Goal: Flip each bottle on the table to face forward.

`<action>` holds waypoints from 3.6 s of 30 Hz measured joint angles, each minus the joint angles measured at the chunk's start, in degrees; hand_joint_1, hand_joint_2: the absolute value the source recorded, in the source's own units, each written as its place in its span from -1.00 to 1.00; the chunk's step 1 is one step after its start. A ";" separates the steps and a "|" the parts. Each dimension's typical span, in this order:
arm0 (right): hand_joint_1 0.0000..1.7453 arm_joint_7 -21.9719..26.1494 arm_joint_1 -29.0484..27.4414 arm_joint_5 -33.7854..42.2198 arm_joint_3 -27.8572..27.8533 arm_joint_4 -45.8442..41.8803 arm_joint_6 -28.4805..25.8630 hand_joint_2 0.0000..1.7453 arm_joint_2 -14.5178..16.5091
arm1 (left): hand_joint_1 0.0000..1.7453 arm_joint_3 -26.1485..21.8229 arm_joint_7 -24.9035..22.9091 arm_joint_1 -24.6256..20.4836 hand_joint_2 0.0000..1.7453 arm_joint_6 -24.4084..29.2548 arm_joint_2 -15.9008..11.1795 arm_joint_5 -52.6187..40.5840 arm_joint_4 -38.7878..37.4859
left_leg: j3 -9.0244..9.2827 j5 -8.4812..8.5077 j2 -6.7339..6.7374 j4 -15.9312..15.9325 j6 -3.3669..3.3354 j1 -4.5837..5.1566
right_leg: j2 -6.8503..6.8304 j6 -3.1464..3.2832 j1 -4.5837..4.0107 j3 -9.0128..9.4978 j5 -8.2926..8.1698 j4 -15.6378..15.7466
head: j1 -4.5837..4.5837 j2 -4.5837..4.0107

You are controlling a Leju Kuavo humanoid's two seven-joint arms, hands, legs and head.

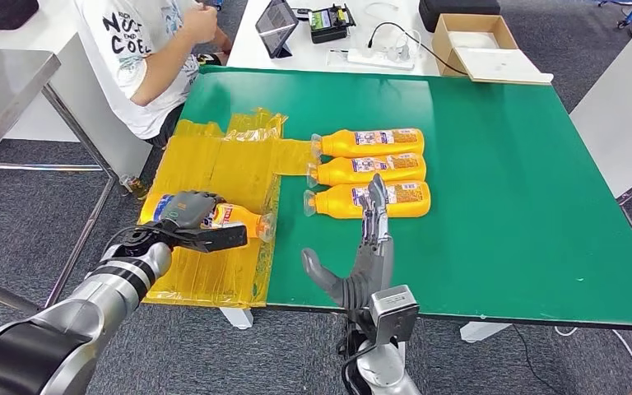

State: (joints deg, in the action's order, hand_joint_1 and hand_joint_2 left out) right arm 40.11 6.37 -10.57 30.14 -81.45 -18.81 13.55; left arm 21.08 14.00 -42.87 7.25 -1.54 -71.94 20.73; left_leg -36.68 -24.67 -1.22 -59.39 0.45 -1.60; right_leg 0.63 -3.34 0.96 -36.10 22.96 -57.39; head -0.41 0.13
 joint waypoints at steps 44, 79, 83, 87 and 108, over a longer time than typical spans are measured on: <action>-1.00 -2.49 1.95 -3.49 -0.61 8.78 3.66 1.00 1.21 | -1.00 -25.13 23.96 7.63 0.00 11.17 7.01 46.32 12.32 | 0.27 0.03 0.01 0.01 0.04 0.01 | 0.00 0.01 0.00 0.24 -0.01 0.01 | 0.01 0.00; -1.00 -29.23 4.53 -31.93 -9.52 7.06 18.36 1.00 -27.96 | -1.00 -18.82 24.14 36.66 1.00 4.63 14.94 62.86 51.53 | 0.15 -0.05 0.01 -0.01 -0.07 0.20 | 0.00 -0.05 0.18 0.15 -0.02 0.07 | -0.03 0.00; -1.00 -29.22 5.38 -31.65 -9.48 8.69 18.97 1.00 -28.49 | -1.00 -18.80 24.14 36.65 1.00 4.47 15.01 62.79 50.29 | 0.15 -0.05 0.00 -0.02 -0.07 0.20 | -0.01 -0.06 0.18 0.15 -0.03 0.07 | -0.02 0.00; -1.00 -29.32 6.07 -31.30 -9.36 10.00 20.09 1.00 -28.68 | -1.00 -18.78 24.10 36.57 1.00 4.11 15.04 62.55 49.46 | 0.15 -0.05 0.01 -0.02 -0.07 0.19 | 0.00 -0.06 0.17 0.14 -0.02 0.07 | -0.04 0.00; -1.00 -32.79 16.50 -28.31 -3.22 23.42 26.88 1.00 -33.56 | -1.00 -18.08 23.53 34.52 1.00 2.22 15.04 62.14 42.75 | 0.22 -0.03 0.02 -0.02 -0.10 0.22 | 0.00 -0.11 0.20 0.21 -0.07 0.07 | -0.04 0.00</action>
State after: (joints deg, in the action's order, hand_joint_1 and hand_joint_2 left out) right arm 7.32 22.87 -38.88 26.92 -58.03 8.07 -20.01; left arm 2.99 37.53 -8.35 9.46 13.51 -9.80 63.47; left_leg -36.46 -24.70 -1.20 -59.41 0.35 -1.38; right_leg 0.63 -3.45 1.15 -35.90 22.89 -57.32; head -0.46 0.13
